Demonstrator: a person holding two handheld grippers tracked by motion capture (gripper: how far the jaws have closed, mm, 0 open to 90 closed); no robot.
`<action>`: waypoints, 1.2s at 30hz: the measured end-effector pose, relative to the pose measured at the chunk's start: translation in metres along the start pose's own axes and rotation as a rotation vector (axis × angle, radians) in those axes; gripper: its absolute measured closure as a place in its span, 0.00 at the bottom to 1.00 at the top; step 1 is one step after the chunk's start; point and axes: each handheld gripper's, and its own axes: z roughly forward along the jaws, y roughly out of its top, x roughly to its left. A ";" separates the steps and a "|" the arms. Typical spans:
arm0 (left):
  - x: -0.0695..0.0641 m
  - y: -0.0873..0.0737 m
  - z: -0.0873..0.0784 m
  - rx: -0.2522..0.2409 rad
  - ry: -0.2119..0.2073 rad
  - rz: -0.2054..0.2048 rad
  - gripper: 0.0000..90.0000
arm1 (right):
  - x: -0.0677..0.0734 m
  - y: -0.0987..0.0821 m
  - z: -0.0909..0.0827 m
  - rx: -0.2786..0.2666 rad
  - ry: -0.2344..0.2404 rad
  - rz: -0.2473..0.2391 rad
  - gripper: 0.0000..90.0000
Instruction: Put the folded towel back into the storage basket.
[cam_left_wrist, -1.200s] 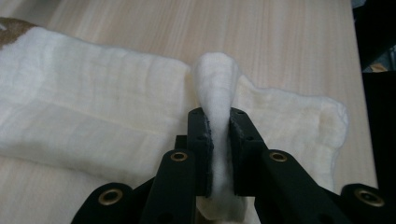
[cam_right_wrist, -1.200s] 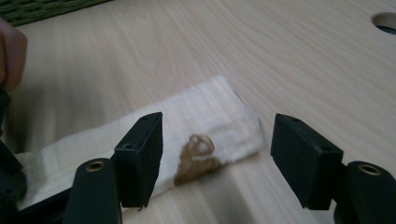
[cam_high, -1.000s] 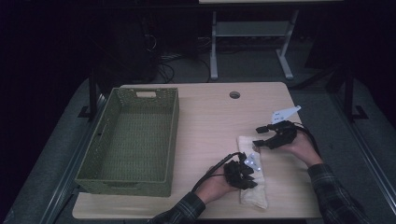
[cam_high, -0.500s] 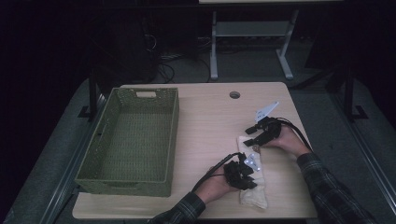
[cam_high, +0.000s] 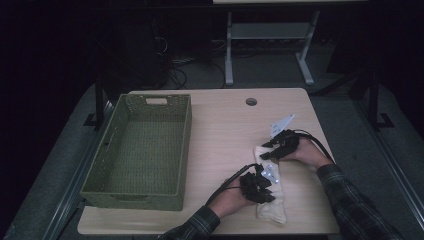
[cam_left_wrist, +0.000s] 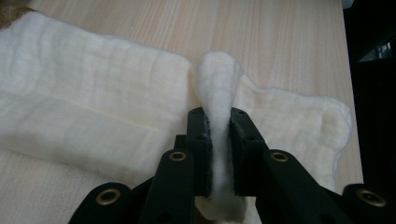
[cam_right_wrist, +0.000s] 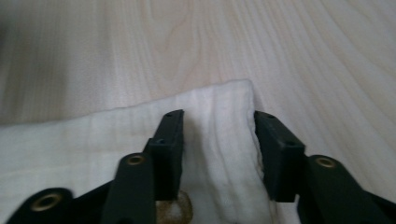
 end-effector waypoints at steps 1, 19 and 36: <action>0.000 0.000 0.000 0.000 0.000 0.000 0.88 | 0.000 0.000 0.000 0.003 0.011 0.004 0.71; 0.002 0.003 -0.011 -0.030 -0.022 -0.007 0.90 | 0.004 0.009 -0.007 0.006 0.032 0.030 0.90; 0.004 0.021 -0.091 -0.131 0.055 -0.010 0.90 | 0.003 0.059 -0.046 -0.070 -0.003 -0.018 0.90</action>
